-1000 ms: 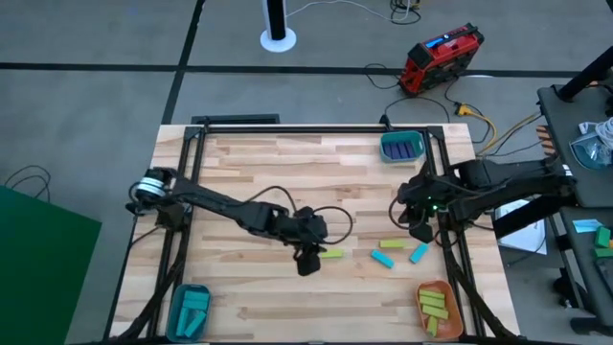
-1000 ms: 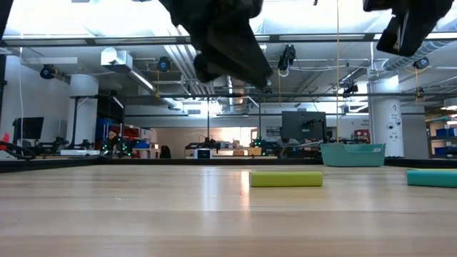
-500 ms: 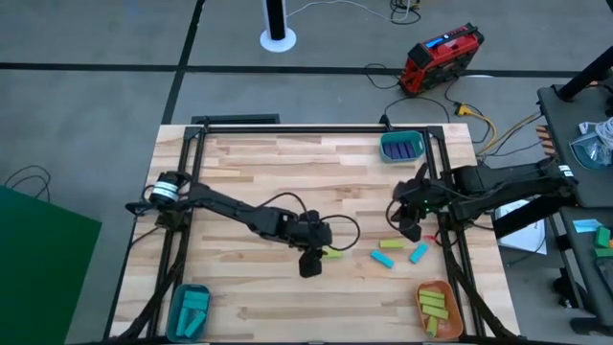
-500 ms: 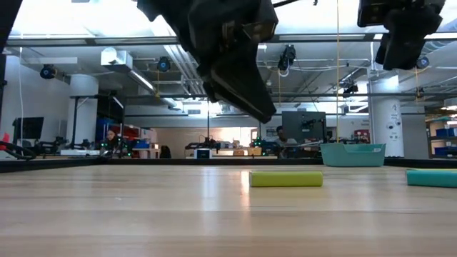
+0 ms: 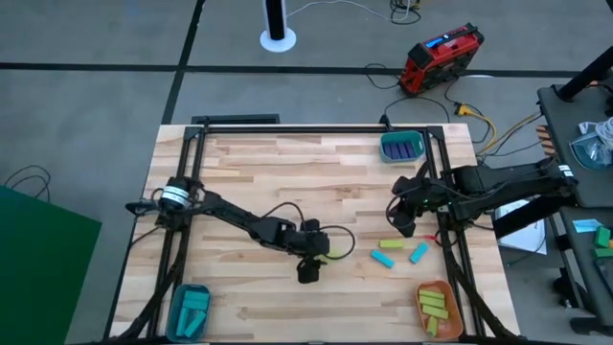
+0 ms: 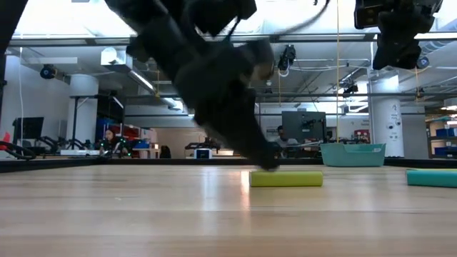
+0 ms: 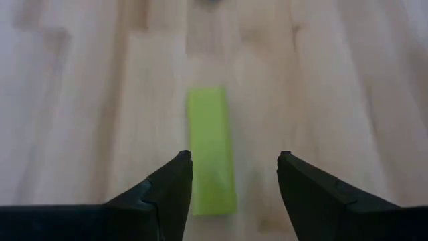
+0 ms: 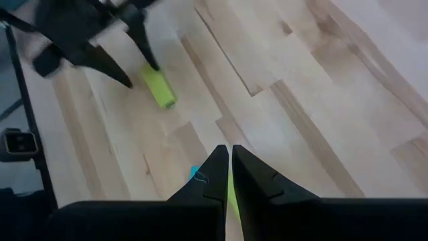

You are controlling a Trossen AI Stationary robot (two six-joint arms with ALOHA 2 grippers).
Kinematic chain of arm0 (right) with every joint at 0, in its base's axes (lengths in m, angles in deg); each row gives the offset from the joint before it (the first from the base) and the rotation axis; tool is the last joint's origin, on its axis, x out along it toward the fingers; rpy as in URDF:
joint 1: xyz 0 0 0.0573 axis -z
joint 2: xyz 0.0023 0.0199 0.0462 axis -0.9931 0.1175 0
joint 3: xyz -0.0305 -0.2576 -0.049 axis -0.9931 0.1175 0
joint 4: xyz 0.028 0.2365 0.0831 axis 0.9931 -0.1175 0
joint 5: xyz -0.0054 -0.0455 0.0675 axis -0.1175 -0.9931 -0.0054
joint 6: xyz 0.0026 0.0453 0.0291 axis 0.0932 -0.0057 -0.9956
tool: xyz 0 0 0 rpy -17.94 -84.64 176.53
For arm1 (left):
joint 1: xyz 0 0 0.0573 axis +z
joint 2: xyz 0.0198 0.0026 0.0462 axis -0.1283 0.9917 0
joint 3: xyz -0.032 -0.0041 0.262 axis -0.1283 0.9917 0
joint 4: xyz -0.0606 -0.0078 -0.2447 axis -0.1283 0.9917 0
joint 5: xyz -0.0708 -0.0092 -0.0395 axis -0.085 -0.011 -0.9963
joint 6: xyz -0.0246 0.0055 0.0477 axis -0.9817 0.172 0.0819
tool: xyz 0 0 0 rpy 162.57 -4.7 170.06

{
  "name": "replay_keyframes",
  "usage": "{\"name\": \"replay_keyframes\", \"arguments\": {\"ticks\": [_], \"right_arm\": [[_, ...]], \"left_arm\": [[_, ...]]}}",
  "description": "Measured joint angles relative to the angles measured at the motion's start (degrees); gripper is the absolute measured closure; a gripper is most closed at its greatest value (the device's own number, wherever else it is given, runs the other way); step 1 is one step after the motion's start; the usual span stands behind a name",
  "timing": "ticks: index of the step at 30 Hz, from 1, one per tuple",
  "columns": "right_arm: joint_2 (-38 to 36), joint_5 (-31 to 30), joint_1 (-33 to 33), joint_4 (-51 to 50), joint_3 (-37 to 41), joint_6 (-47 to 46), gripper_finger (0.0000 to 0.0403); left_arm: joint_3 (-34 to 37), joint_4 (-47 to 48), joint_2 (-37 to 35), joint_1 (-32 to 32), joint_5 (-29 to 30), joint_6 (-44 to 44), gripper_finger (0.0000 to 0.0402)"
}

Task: Sort blocks
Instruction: Put the green block into the orange bin

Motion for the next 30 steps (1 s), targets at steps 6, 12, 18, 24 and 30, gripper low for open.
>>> {"name": "replay_keyframes", "arguments": {"ticks": [6, 12, 18, 24, 30], "right_arm": [[0.35, -1.16, 0.00, 2.15, 0.00, -1.96, 0.0390], [0.88, -1.58, 0.00, 3.07, 0.02, -3.77, 0.0390], [1.27, -2.92, 0.00, 5.95, 0.02, -3.67, 0.0390], [1.64, -2.90, -0.02, 5.87, 0.02, -6.69, 0.0390], [2.10, -2.59, -1.04, 5.85, 0.74, -28.52, 0.0390]], "left_arm": [[-0.01, -4.34, 2.48, 0.01, 0.51, 0.40, 0.0208], [0.09, -4.67, 4.51, -0.06, -0.18, 0.21, 0.0234], [0.00, -4.95, 5.07, 0.02, -0.47, 0.19, 0.0281], [-0.11, -2.47, 4.20, 0.02, -0.76, 0.77, 0.0325], [0.22, 0.45, 1.14, 0.43, -0.15, 4.73, 0.0325]]}}
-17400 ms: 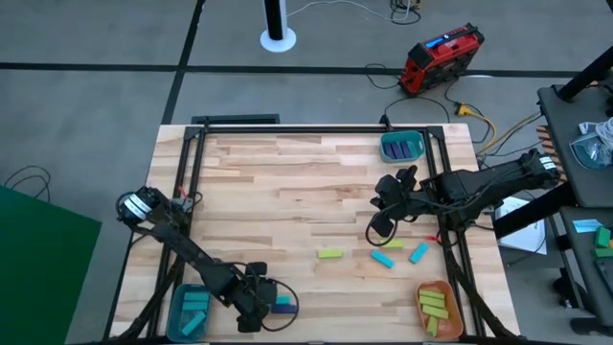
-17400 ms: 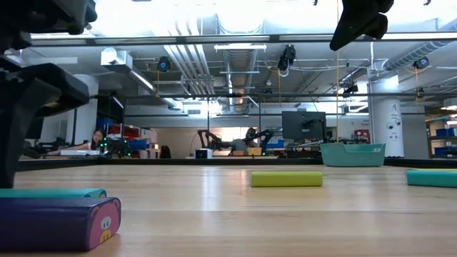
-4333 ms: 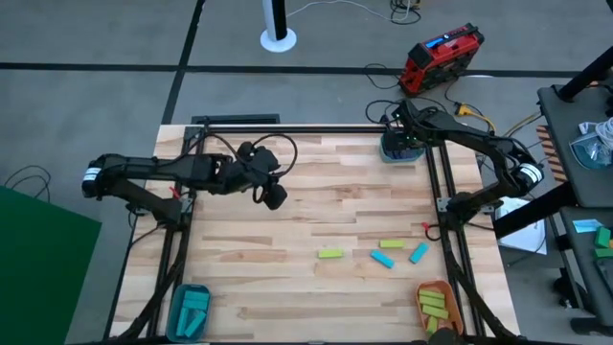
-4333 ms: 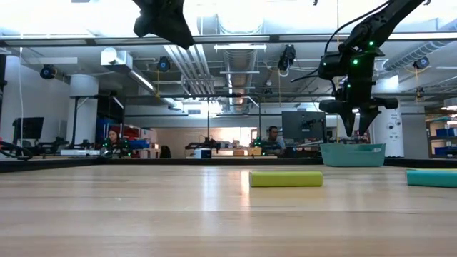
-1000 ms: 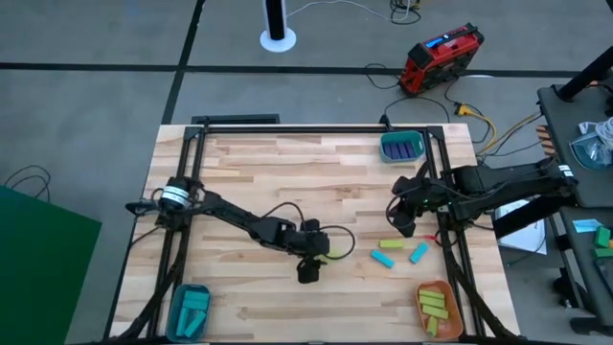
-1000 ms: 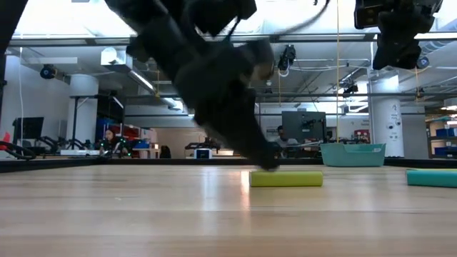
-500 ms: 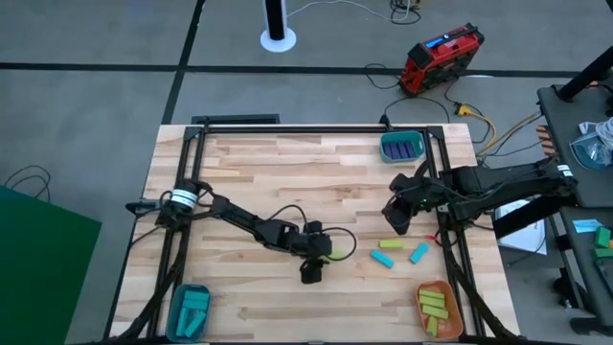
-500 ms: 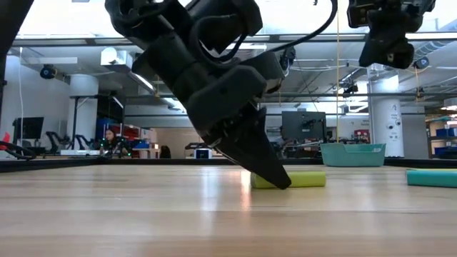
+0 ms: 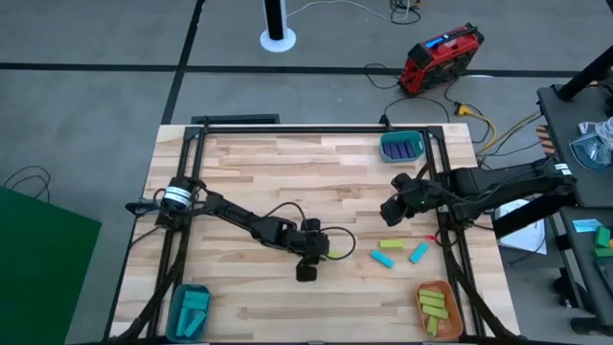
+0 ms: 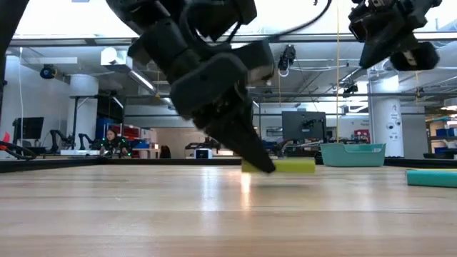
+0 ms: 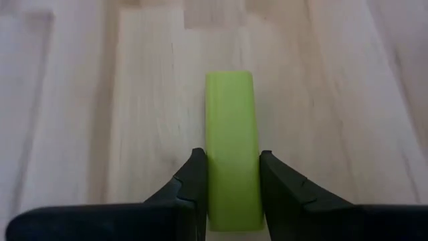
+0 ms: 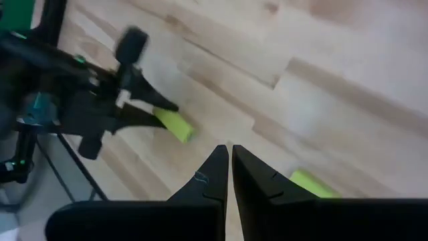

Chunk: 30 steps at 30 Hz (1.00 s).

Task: Sort blocks
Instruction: Put the green block into the orange bin

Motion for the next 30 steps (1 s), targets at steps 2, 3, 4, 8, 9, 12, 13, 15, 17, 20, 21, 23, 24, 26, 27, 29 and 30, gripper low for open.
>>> {"name": "replay_keyframes", "arguments": {"ticks": [2, 3, 4, 8, 9, 12, 13, 15, 17, 20, 21, 23, 24, 26, 27, 29, 30], "right_arm": [[0.56, 0.21, -1.03, 0.31, 0.41, -3.76, 0.0390], [0.85, 0.24, -1.47, 0.80, 0.73, -4.73, 0.0390], [1.15, 0.25, -1.83, 1.77, 1.09, -5.85, 0.0390], [2.52, 0.18, -2.63, 8.75, 2.75, -8.17, 0.0378], [3.13, -0.19, -2.65, 10.25, 2.88, -8.19, 0.0371], [5.56, -0.78, -2.63, 13.13, 2.89, -8.57, 0.0340], [6.42, -0.86, -2.59, 14.22, 2.89, -8.92, 0.0328], [8.24, -0.87, -2.61, 16.67, 2.90, -9.11, 0.0302], [10.08, -0.85, -2.62, 20.05, 2.89, -9.16, 0.0275], [12.42, -0.86, -2.60, 24.85, 2.90, -8.78, 0.0238], [13.04, -0.87, -2.43, 26.35, 2.89, -8.71, 0.0228], [14.29, -0.87, -2.35, 28.27, 2.89, -8.41, 0.0211], [14.90, -0.86, -2.34, 29.58, 2.89, -8.19, 0.0204], [15.83, -0.85, -2.34, 31.29, 2.89, -7.11, 0.0196], [16.25, -0.85, -2.35, 32.47, 2.89, -6.81, 0.0195], [16.85, -0.85, -2.35, 33.96, 2.89, -6.48, 0.0195], [17.14, -0.85, -2.35, 34.15, 2.89, -6.32, 0.0199]], "left_arm": [[0.00, 0.03, -1.15, 0.57, 0.62, 1.23, 0.0325], [0.00, 0.09, -1.59, 1.00, 0.83, 1.84, 0.0325], [-0.02, 0.12, -2.11, 1.41, 1.07, 2.44, 0.0325], [0.00, 0.46, -4.52, 3.16, 1.44, 4.66, 0.0325], [0.00, 0.08, -5.20, 3.59, 1.44, 4.78, 0.0325], [-0.04, -1.43, -7.20, 4.62, 1.44, 4.90, 0.0325], [-0.04, -1.59, -7.86, 4.93, 1.46, 4.90, 0.0325], [-0.08, -3.10, -9.17, 5.32, 2.04, 4.89, 0.0325], [-0.10, -3.62, -10.30, 5.58, 3.67, 4.85, 0.0325], [-0.13, -3.91, -11.35, 5.65, 4.55, 5.04, 0.0325], [-0.13, -4.02, -11.51, 5.63, 4.55, 5.06, 0.0325], [-0.13, -4.27, -12.08, 5.58, 4.55, 4.95, 0.0325], [-0.12, -4.68, -12.26, 5.58, 4.56, 4.93, 0.0325], [-0.13, -5.66, -12.44, 5.56, 5.49, 4.77, 0.0325], [-0.13, -6.02, -12.48, 5.58, 5.78, 4.73, 0.0325], [-0.11, -6.60, -12.48, 5.58, 5.85, 4.71, 0.0325], [-0.11, -7.00, -12.50, 5.58, 5.90, 4.69, 0.0325]]}}
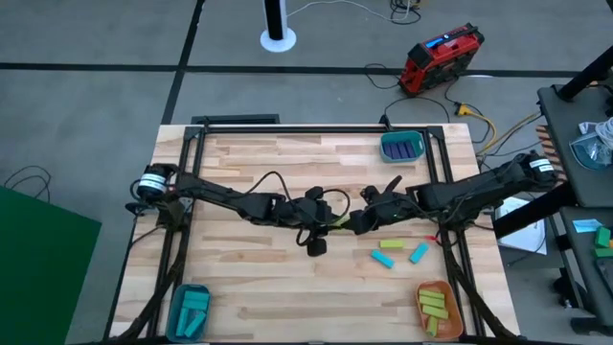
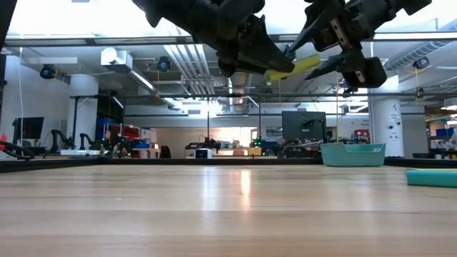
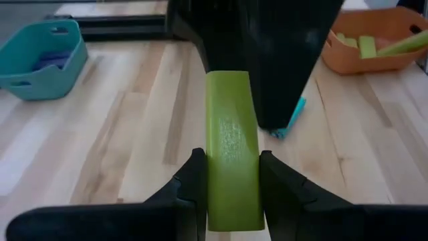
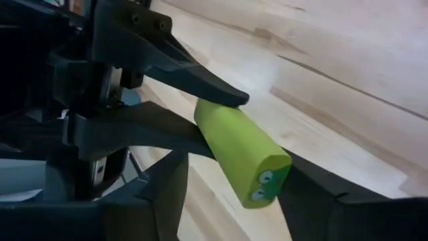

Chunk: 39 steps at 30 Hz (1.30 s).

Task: Sort blocks
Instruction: Put the green block into the orange bin

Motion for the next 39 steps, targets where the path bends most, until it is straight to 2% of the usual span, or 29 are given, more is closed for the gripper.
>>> {"name": "replay_keyframes", "arguments": {"ticks": [4, 10, 13, 17, 22, 29, 33, 39], "right_arm": [[0.30, -0.03, 0.00, 0.48, 0.00, 0.72, 0.0239], [-0.35, -1.00, 0.00, 0.83, -0.02, 2.21, 0.0346], [-0.38, -1.12, 0.02, 0.34, -0.02, 3.46, 0.0350], [-1.37, 0.35, 0.02, -2.23, -0.13, 5.48, 0.0350], [-5.63, 9.46, -0.02, -14.87, -0.02, 6.63, 0.0350], [-10.08, 17.62, -2.59, -32.37, -3.24, 13.14, 0.0350], [-10.14, 21.75, -6.79, -40.02, -8.04, 18.85, 0.0350], [-7.86, 25.05, -20.23, -50.41, -14.00, 24.19, 0.0350]], "left_arm": [[-0.01, -0.09, -0.07, 0.00, 0.03, -0.18, 0.0325], [-0.01, -0.13, -0.11, -0.09, 0.54, 1.94, 0.0325], [-0.02, -0.11, -0.11, -0.07, 0.61, 1.92, 0.0315], [-0.02, 0.11, -0.11, -0.09, -0.27, 1.10, 0.0282], [-0.02, 1.71, -0.11, -0.13, -0.34, 0.13, 0.0247], [-0.02, 2.98, -0.16, 0.07, -0.19, 0.15, 0.0237], [-0.02, 5.32, -0.16, 0.46, 0.01, -0.06, 0.0236], [-0.02, 9.88, -0.16, 1.35, 0.13, -1.70, 0.0236]]}}
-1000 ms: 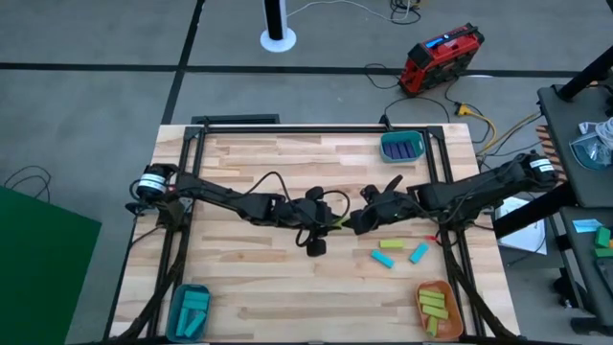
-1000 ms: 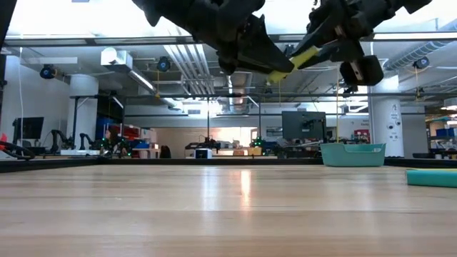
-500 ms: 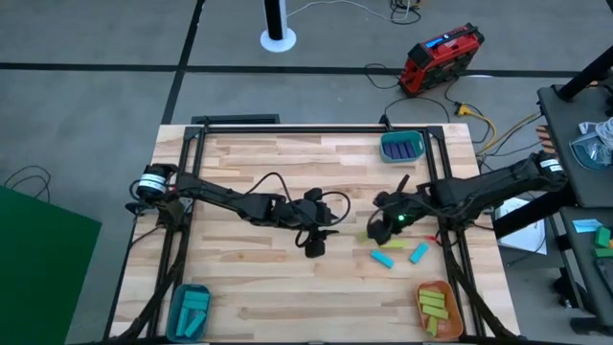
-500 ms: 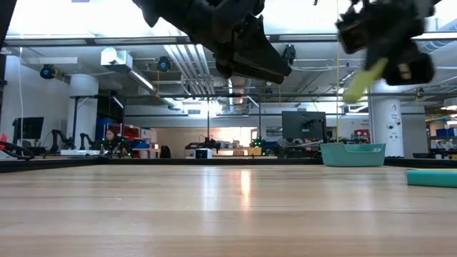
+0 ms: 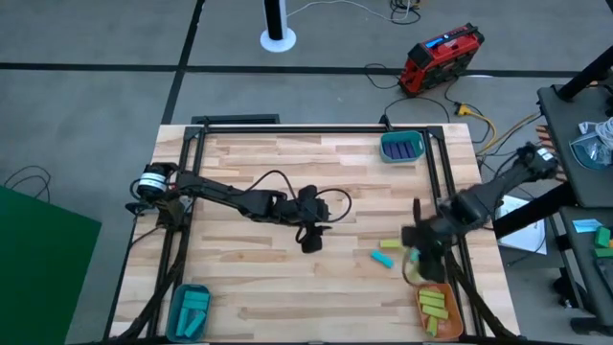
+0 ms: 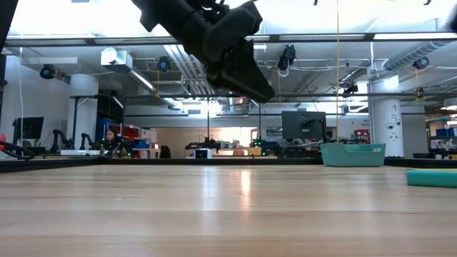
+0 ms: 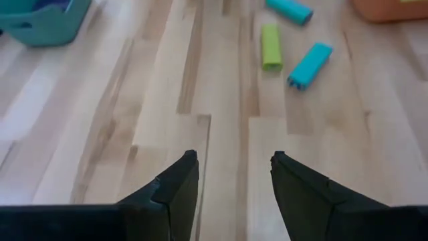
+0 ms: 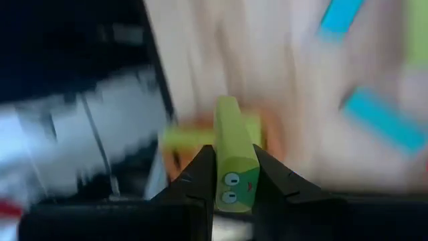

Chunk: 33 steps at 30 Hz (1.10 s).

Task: Sort blocks
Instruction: Put the green block into the orange bin, then put the light blue block into the bottom blue bin

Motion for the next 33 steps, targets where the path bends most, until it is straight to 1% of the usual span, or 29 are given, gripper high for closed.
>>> {"name": "replay_keyframes", "arguments": {"ticks": [3, 4, 6, 10, 12, 14, 16, 18, 22, 27, 33], "right_arm": [[1.32, 3.96, -7.61, -3.47, -0.26, -2.67, 0.0350], [1.79, 4.41, -10.12, -3.60, -0.08, -3.80, 0.0350], [3.00, 4.21, -14.81, -3.63, 0.41, -5.42, 0.0350], [6.77, 1.93, -21.31, -3.49, 0.74, -5.95, 0.0349], [8.88, 1.49, -23.15, -2.89, 0.76, -5.84, 0.0332], [10.77, 1.42, -24.38, -0.91, 0.76, -5.49, 0.0303], [12.45, 1.29, -25.29, 1.33, 0.76, -5.23, 0.0279], [13.57, 1.29, -25.83, 4.05, 0.76, -5.09, 0.0262], [14.52, 1.29, -25.91, 6.32, 0.72, -5.04, 0.0253], [13.33, 0.63, -24.48, 4.77, 0.72, -6.28, 0.0273], [10.95, -3.47, -17.63, 3.30, 0.72, -6.24, 0.0312]], "left_arm": [[0.00, 1.50, 0.00, 0.06, 0.01, -0.10, 0.0236], [0.00, 1.79, 0.00, 0.07, 0.00, -0.10, 0.0236], [0.00, 1.85, 0.00, 0.05, 0.00, -0.10, 0.0236], [0.00, 2.09, 0.00, 0.05, 0.00, -0.10, 0.0235], [0.00, 2.08, 0.00, 0.07, 0.00, -0.09, 0.0235], [0.00, 2.15, 0.00, 0.07, 0.00, -0.27, 0.0235], [0.00, 2.25, 0.00, 0.07, -0.02, -1.46, 0.0235], [0.00, 2.37, 0.00, 0.11, -0.04, -2.55, 0.0235], [0.00, 2.84, 0.00, 0.09, -0.11, -2.85, 0.0235], [0.00, 5.07, -0.18, 0.09, -0.15, -2.85, 0.0235], [0.00, 6.54, -1.58, 0.09, -0.15, -2.85, 0.0235]]}}
